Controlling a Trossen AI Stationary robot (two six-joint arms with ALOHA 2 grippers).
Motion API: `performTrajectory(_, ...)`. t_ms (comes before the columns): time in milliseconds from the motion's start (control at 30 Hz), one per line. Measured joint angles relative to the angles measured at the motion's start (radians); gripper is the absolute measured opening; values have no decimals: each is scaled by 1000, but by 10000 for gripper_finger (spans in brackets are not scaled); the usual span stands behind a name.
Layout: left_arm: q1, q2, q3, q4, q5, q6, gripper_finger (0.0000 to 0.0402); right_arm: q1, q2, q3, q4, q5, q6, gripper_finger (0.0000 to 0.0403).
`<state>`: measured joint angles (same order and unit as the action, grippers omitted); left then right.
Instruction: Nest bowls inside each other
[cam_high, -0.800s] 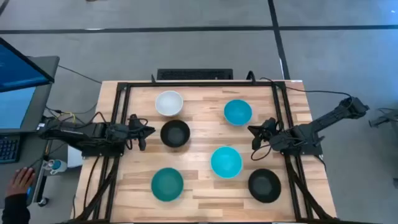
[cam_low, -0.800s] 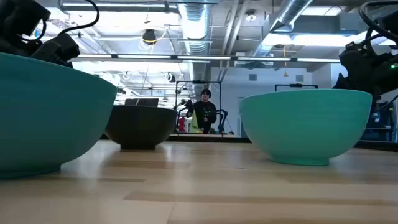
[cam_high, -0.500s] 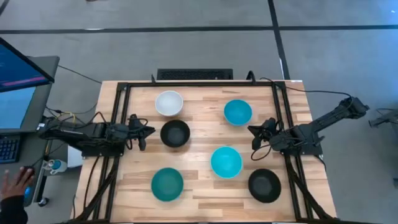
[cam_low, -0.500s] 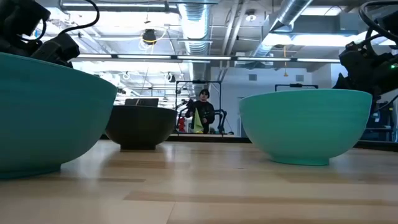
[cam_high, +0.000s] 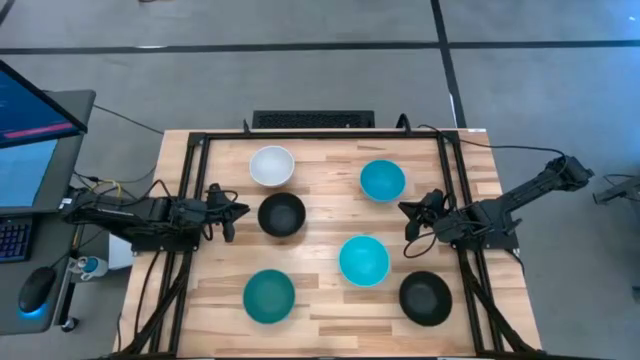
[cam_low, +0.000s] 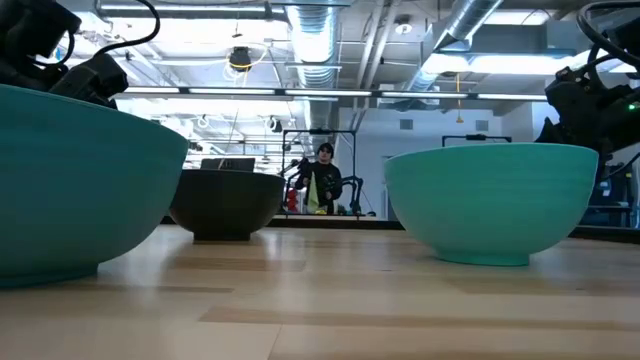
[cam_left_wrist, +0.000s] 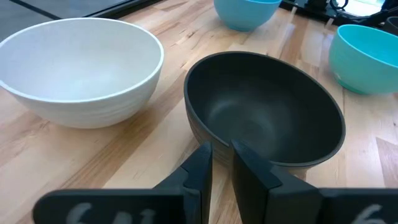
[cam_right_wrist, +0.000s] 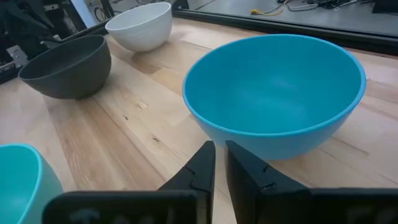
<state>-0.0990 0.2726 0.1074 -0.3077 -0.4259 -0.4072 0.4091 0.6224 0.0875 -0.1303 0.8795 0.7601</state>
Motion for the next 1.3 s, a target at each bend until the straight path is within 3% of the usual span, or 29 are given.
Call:
performTrajectory(800,0,0,-1,10,0,6,46,0,0,0,0,0,-3,59)
performTrajectory(933,1,0,-5,53,-43,15,45,-10,0,0,10,9,-5,59)
performTrajectory(1133,1,2,-5,136,-32,-168,46,-49,0,0,204,9,0,59)
performTrajectory(1300,1,2,-4,168,-12,-157,45,-83,0,0,360,-15,0,59)
